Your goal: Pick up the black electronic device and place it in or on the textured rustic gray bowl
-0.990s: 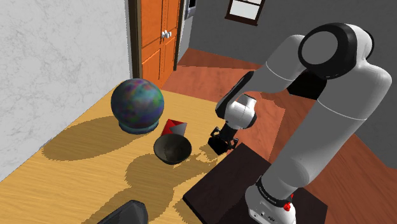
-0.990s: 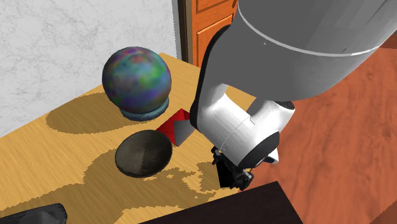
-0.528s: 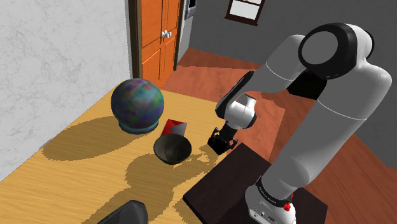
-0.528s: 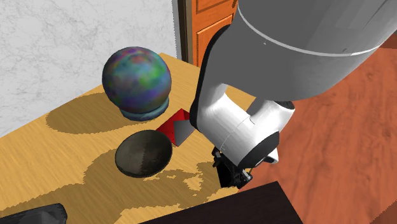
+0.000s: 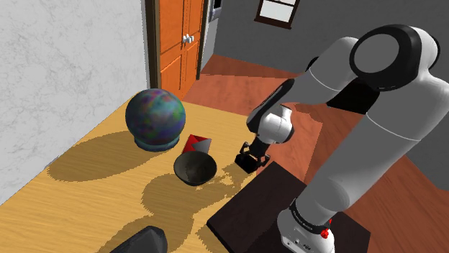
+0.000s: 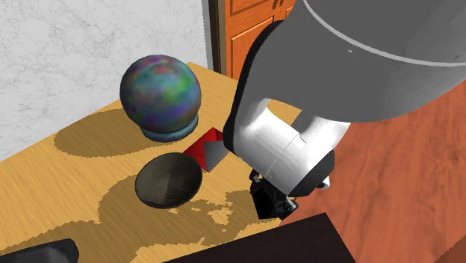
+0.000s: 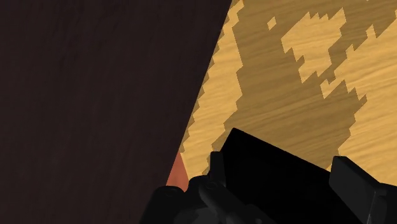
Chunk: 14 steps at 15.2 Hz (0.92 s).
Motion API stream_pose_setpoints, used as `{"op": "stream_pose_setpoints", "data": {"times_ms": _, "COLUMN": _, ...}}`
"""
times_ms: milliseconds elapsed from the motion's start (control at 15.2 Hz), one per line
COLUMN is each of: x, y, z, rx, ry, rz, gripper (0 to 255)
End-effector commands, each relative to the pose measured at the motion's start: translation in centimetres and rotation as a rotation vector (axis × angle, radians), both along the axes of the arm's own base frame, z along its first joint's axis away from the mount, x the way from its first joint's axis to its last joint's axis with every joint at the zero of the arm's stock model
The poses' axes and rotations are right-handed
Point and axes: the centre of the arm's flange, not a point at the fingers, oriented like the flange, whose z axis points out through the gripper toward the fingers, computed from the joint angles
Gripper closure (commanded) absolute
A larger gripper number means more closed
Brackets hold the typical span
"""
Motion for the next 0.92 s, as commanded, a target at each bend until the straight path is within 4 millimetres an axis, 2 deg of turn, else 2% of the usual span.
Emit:
{"op": "stream_pose_setpoints", "data": {"times_ms": 0, "x": 0.1, "y": 0.0, "z": 1.1, "rx": -0.001, "ry": 0.001, "rz": 0.001, "gripper": 255}}
{"op": "stream_pose_setpoints", "data": {"times_ms": 858, "x": 0.1, "y": 0.0, "z": 7.9, "rx": -0.001, "ry": 0.001, "rz": 0.001, "gripper": 255}}
